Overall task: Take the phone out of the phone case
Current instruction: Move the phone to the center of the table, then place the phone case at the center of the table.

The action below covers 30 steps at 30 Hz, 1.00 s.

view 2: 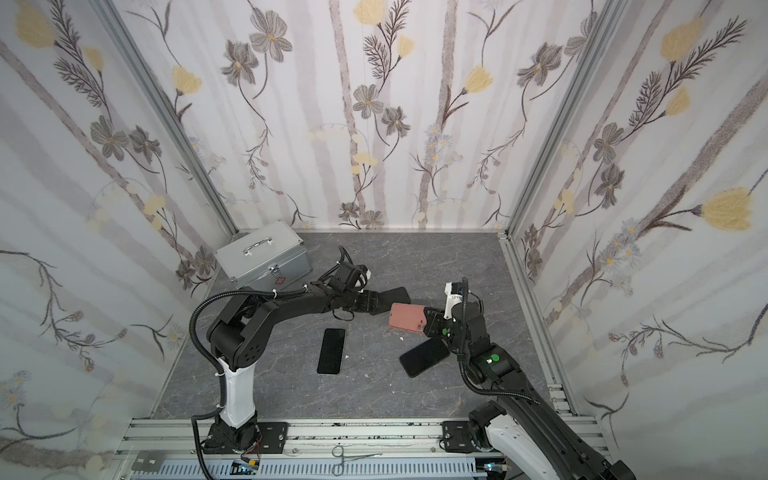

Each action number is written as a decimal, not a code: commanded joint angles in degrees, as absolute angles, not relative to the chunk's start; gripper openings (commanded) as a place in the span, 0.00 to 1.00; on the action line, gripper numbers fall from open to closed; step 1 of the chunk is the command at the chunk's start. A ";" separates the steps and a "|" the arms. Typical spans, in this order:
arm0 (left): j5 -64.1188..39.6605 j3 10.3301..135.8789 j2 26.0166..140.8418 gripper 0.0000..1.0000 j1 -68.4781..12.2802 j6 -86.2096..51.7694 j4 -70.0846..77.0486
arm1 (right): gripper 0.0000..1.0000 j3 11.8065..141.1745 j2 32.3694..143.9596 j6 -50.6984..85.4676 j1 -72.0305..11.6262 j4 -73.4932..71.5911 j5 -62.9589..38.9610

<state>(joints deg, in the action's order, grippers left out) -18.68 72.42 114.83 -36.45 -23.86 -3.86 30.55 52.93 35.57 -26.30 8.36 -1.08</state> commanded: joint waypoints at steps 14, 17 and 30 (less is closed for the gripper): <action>-11.49 59.26 82.10 0.72 -37.26 -3.71 -4.09 | 0.00 41.43 60.34 18.57 -23.06 13.75 -23.07; -11.58 55.81 74.97 0.72 -37.87 1.20 -4.61 | 0.00 45.29 64.14 16.91 -23.24 14.42 -28.86; -12.63 56.56 67.41 0.69 -44.33 15.17 -14.85 | 0.00 55.45 74.79 9.98 -29.01 22.24 -39.11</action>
<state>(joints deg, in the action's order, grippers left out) -12.03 55.90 67.29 -43.97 11.03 -11.66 54.48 74.35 12.62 -28.75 20.82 -36.23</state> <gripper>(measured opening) 0.693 0.091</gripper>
